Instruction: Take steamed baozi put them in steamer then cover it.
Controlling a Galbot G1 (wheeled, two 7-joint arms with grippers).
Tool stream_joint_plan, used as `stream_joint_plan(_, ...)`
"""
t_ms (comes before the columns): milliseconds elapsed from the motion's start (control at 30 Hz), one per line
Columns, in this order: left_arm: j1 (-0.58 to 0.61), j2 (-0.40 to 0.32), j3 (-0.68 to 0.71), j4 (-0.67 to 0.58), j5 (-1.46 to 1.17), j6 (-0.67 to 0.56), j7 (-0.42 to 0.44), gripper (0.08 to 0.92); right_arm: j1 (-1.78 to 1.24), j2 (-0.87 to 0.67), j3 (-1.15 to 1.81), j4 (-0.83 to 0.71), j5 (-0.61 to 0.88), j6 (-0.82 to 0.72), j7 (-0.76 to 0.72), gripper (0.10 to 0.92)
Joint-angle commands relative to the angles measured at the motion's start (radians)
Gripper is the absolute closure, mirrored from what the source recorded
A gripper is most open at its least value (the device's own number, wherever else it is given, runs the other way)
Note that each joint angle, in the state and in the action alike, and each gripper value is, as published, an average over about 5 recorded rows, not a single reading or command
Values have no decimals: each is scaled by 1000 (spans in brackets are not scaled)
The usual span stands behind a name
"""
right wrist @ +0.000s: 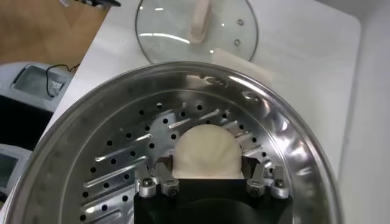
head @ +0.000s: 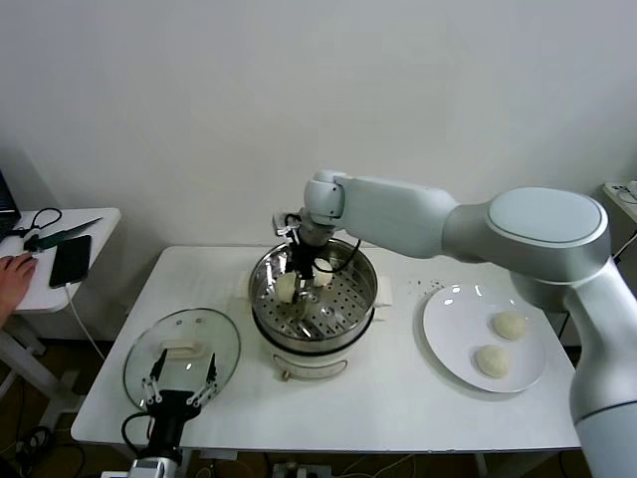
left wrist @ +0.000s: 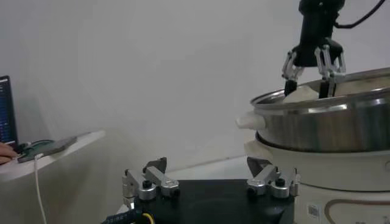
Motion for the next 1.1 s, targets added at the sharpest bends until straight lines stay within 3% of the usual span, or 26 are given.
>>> stream_joint_plan(33,-5,0,1,4,2,2,1,177,-36,41,0,-24,-19,-1,6,300)
stream_joint_plan(233,-4,0,3,8,3,1,0,177,-31,25,9,-7,-32,-5,16,211)
stream_joint_plan(567,-8,2,3,6,5,4,0,177,147,-160,-7,166,9,9,-20,202)
stream_joint_plan(800,-4,0,1,4,4,4,-1,177,306,-425,-63,347,10,37,-51,203)
stream_joint_plan(1100,-6,-3,-6,3,4,15,-4,177,240,-807,-39,554,-195,49,-64,203)
